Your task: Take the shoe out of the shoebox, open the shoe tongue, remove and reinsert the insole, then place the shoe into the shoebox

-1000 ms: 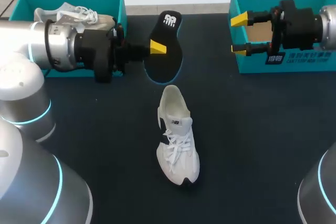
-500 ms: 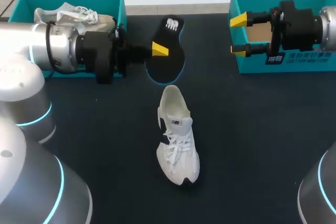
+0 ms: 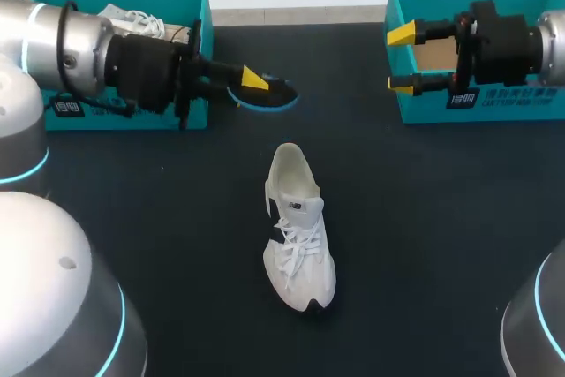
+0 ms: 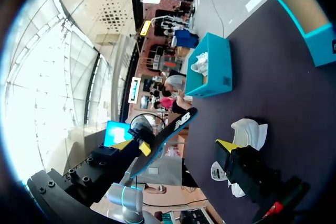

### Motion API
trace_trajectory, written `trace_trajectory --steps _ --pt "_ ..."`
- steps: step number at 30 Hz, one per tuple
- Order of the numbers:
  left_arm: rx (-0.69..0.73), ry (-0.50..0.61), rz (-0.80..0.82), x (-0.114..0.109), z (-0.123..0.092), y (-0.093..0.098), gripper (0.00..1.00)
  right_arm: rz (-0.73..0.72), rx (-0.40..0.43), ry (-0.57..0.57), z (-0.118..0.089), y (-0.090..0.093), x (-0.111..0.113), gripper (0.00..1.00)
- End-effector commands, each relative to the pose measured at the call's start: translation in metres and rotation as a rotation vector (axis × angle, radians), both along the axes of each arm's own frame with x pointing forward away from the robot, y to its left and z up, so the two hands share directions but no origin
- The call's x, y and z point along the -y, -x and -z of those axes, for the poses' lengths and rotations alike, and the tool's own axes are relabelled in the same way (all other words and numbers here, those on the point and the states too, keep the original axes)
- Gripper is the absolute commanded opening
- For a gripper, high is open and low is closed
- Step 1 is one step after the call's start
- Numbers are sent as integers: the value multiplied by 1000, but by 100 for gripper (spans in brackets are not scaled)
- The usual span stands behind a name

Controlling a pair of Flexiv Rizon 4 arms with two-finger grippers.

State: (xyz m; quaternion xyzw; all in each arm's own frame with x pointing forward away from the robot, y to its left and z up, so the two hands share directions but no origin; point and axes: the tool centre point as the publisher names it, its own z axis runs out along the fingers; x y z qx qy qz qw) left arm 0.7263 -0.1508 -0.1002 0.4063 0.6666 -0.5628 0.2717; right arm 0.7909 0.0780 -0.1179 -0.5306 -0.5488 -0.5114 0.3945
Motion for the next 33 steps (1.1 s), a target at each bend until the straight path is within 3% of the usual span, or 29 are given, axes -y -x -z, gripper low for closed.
trace_trajectory --steps 1,10,16,19,22,25,26,33 --pt "-1237 -277 -33 8 -4 -1 0 2 0 2 0 0 -1 100" --pt "-1666 90 -137 16 -4 -7 0 2 0 2 0 0 -1 100" --pt "-1875 240 -204 19 -2 -5 0 2 0 2 0 0 -1 100" --pt "-2002 371 -288 17 -2 -5 0 2 0 2 0 0 -1 100" --pt "-2102 584 -380 13 -3 -4 0 2 0 2 0 0 -1 100" --pt "-2089 650 -431 14 -5 -2 0 2 0 2 0 0 -1 100" --pt "-1998 623 -425 17 -8 -1 0 2 0 2 0 0 -1 100" --pt "-1998 623 -425 17 -8 -1 0 2 0 2 0 0 -1 100"
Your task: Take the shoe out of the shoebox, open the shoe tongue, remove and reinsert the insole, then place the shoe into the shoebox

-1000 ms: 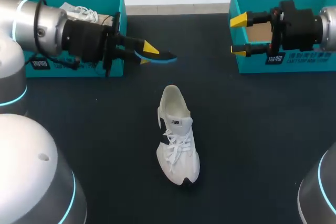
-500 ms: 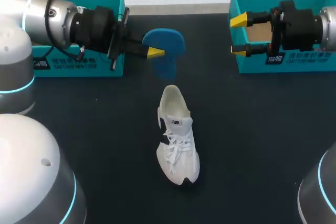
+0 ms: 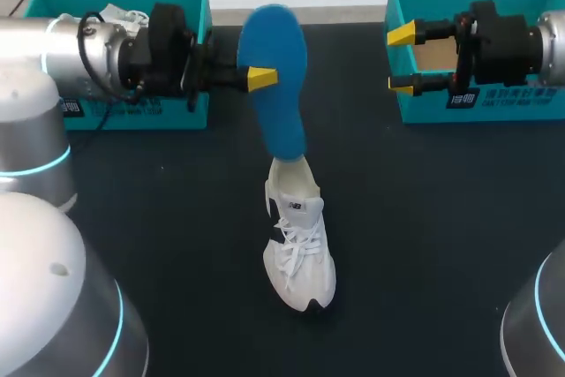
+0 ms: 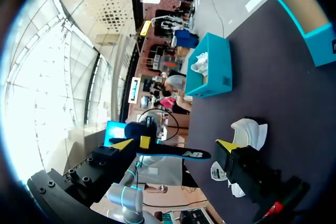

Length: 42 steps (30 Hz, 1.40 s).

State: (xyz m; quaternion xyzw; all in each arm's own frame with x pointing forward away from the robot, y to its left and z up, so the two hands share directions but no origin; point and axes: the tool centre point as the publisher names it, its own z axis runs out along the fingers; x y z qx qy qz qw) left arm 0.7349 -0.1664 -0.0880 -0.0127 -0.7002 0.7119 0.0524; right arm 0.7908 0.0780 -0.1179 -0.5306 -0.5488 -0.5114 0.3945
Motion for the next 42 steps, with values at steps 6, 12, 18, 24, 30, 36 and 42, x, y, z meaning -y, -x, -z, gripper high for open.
trace_trajectory --steps 6,12,18,24,30,36,42 --pt "-957 310 -438 1 4 8 0 2 0 2 0 0 -1 100" --pt "-1085 150 -425 -3 -4 3 0 2 0 2 0 0 -1 100" --pt "-1173 -18 -402 -5 -6 5 0 2 0 2 0 0 -1 100" --pt "-1264 -171 -341 -6 -2 5 0 2 0 2 0 0 -1 100" --pt "-1337 -225 -254 -8 2 5 0 2 0 2 0 0 -1 100" --pt "-1366 -205 -142 -8 0 3 0 2 0 2 0 0 -1 100" --pt "-1386 -146 -26 -5 -5 7 0 2 0 2 0 0 -1 100"
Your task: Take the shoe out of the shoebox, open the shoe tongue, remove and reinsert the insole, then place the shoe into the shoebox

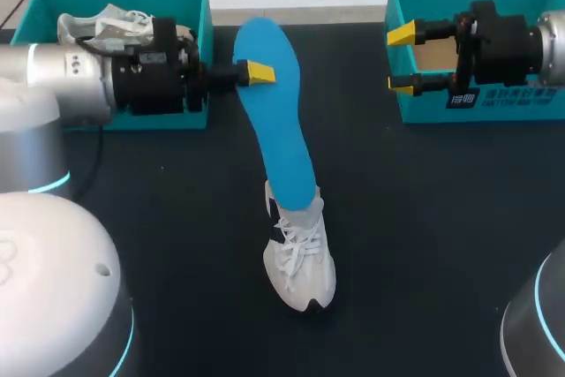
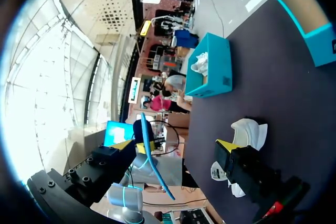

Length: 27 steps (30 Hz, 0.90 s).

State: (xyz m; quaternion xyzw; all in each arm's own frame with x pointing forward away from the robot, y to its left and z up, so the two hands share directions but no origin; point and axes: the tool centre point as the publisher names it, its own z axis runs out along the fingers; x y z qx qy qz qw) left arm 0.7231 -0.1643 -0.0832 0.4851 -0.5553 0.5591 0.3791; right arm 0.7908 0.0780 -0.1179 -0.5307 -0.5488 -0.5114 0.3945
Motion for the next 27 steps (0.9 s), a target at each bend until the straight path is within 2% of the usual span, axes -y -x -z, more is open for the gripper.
trace_trajectory --steps 1,2,19,22,27 --pt "-143 82 166 -2 0 -3 0 2 0 2 0 0 -1 100" --pt "-178 97 142 0 -1 -3 0 2 0 2 0 0 -1 100" --pt "-178 97 142 0 -1 -3 0 2 0 2 0 0 -1 100" --pt "-202 113 141 7 6 -10 0 2 0 2 0 0 -1 100" --pt "-213 122 183 14 9 -17 0 22 -88 124 -6 6 -11 100"
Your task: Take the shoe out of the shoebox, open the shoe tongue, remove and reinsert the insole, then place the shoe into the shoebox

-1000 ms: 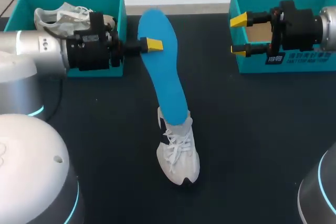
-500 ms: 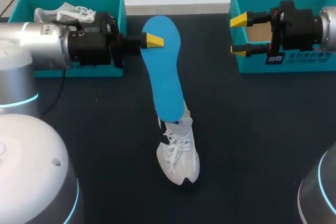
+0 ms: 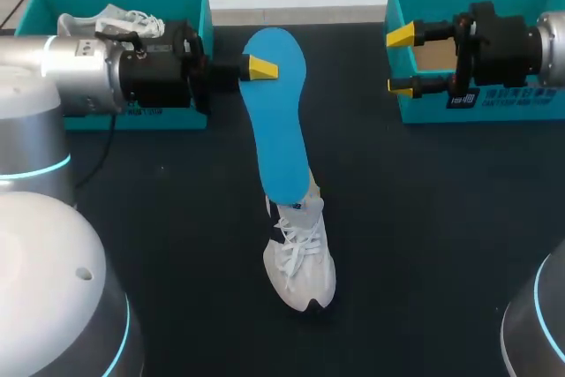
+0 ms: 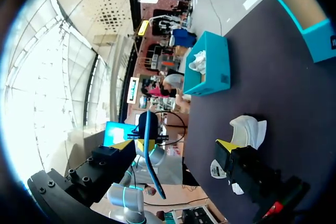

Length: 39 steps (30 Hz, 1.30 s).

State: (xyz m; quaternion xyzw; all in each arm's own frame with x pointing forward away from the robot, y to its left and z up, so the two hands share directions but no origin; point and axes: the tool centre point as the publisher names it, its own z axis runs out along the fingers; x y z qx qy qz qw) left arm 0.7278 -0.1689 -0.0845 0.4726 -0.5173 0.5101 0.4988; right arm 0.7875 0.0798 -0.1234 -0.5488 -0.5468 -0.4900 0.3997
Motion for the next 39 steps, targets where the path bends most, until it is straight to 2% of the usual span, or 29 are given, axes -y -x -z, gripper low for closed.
trace_trajectory --steps 1,3,9,12,17,19,21,38,39 --pt "-12 10 33 11 9 -14 0 30 -41 119 -14 5 -11 100" --pt "-31 7 46 13 12 -17 0 38 -68 182 -17 7 -16 100" --pt "-74 3 59 16 23 -25 0 59 -13 264 -29 19 -23 100" --pt "-93 -6 62 19 26 -29 0 81 -17 320 -34 25 -25 100" --pt "-132 -8 73 24 28 -34 0 117 -36 504 -45 33 -32 100" --pt "-146 -13 87 26 28 -37 0 111 -9 544 -49 36 -34 100" --pt "-145 -16 92 28 27 -39 0 125 -37 629 -54 38 -36 100" --pt "-135 -38 56 34 32 -41 0 126 -36 640 -56 39 -37 100" --pt "-135 -38 56 34 32 -41 0 108 -12 692 -58 38 -39 100"
